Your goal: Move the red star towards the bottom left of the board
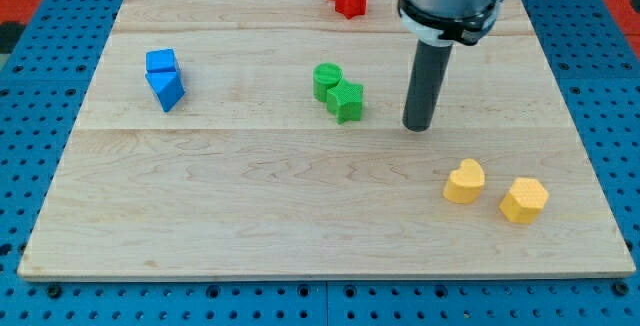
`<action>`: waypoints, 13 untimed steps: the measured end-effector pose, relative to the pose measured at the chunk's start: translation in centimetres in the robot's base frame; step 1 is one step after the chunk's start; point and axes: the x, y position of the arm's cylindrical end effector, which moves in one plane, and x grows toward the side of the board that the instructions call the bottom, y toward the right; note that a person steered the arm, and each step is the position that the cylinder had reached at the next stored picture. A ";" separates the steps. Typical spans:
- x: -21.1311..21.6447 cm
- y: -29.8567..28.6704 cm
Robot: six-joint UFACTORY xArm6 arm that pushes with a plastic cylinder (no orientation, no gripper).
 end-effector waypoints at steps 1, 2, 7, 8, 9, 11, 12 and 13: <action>0.0 1.5; -2.2 4.4; -24.4 -3.6; -24.3 -3.6; -24.5 -3.7; -21.3 -1.9; -20.5 -1.8; -19.0 -1.8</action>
